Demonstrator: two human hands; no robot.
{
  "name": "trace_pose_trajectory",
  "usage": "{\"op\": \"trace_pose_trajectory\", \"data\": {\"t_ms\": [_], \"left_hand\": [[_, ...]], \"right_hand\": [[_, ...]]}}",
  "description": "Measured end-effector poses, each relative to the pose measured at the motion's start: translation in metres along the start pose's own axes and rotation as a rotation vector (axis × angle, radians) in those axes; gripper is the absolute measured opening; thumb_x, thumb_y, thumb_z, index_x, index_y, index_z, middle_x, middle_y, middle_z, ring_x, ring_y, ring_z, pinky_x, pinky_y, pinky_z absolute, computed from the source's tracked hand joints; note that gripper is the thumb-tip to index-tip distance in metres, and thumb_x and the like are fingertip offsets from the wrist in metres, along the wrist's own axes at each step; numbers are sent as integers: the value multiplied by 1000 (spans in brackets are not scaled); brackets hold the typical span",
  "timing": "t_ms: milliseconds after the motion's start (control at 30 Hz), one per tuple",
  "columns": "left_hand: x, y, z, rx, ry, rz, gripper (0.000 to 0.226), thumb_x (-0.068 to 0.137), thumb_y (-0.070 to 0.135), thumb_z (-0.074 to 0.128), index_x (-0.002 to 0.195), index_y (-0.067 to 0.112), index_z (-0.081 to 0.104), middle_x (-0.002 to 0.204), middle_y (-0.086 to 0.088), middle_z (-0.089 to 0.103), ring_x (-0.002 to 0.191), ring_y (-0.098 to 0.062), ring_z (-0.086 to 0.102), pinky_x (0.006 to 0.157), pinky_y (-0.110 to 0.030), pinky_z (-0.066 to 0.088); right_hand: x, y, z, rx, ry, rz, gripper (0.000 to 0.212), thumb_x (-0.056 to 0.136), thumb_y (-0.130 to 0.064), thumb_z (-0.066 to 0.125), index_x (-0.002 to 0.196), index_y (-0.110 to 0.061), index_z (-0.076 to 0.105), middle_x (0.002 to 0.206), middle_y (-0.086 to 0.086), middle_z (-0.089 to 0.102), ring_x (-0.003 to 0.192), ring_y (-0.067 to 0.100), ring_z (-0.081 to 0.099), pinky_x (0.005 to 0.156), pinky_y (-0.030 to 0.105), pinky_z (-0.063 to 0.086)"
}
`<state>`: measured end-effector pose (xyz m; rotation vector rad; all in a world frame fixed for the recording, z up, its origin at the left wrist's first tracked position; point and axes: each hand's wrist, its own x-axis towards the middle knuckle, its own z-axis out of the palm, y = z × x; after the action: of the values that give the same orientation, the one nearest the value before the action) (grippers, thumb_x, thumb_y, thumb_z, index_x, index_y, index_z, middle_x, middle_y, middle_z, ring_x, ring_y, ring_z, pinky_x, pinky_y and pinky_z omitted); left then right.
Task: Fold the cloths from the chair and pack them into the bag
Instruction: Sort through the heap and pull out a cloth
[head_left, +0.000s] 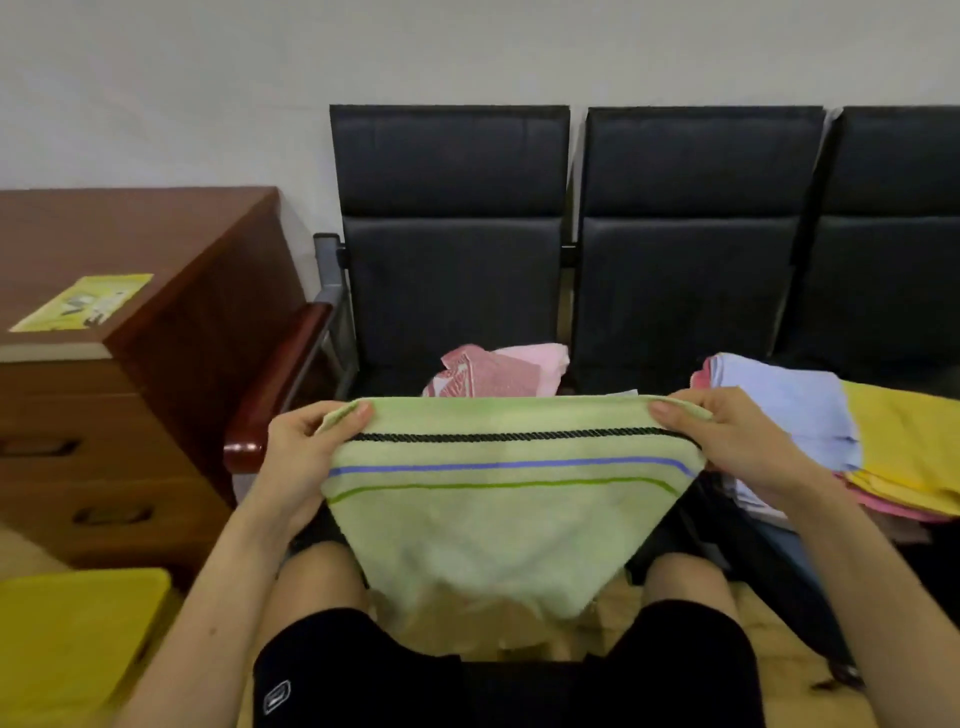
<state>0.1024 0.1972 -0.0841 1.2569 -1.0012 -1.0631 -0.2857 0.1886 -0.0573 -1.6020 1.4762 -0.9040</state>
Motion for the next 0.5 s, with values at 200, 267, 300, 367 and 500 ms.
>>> {"op": "trace_pose_trajectory", "data": {"t_ms": [200, 267, 300, 367, 500], "left_hand": [[-3, -20, 0, -2, 32, -75, 16, 92, 18, 64, 89, 4, 72, 75, -9, 75, 63, -17, 72, 56, -28, 60], [-1, -25, 1, -21, 82, -123, 15, 93, 19, 64, 91, 6, 72, 77, -10, 76, 66, -19, 72, 59, -31, 61], [-1, -27, 2, -33, 105, -150, 16, 92, 20, 65, 93, 6, 72, 80, -12, 75, 68, -21, 72, 61, -33, 61], [-1, -32, 4, -60, 151, -183, 17, 92, 20, 66, 95, 4, 72, 84, -16, 74, 69, -23, 72, 61, -33, 61], [-6, -42, 16, -110, 225, -203, 15, 93, 17, 65, 92, 3, 70, 76, -11, 74, 62, -18, 72, 54, -27, 60]], "right_hand": [[-3, 16, 16, 135, 53, 48, 38, 95, -31, 61, 87, 5, 69, 60, 4, 65, 51, 9, 57, 45, 19, 42], [-5, 18, 25, 214, 59, 67, 44, 89, -38, 63, 89, 5, 69, 66, 11, 69, 57, 16, 61, 51, 26, 45], [-5, 21, 28, 250, 68, 74, 44, 87, -40, 64, 90, 3, 70, 73, 16, 72, 63, 22, 63, 57, 30, 48], [-5, 24, 36, 322, 91, 97, 41, 84, -41, 66, 92, -1, 73, 85, 24, 73, 72, 29, 67, 68, 39, 51], [-10, 24, 54, 378, 85, 129, 68, 66, -68, 75, 95, -6, 74, 92, 28, 72, 78, 32, 68, 73, 44, 52]]}}
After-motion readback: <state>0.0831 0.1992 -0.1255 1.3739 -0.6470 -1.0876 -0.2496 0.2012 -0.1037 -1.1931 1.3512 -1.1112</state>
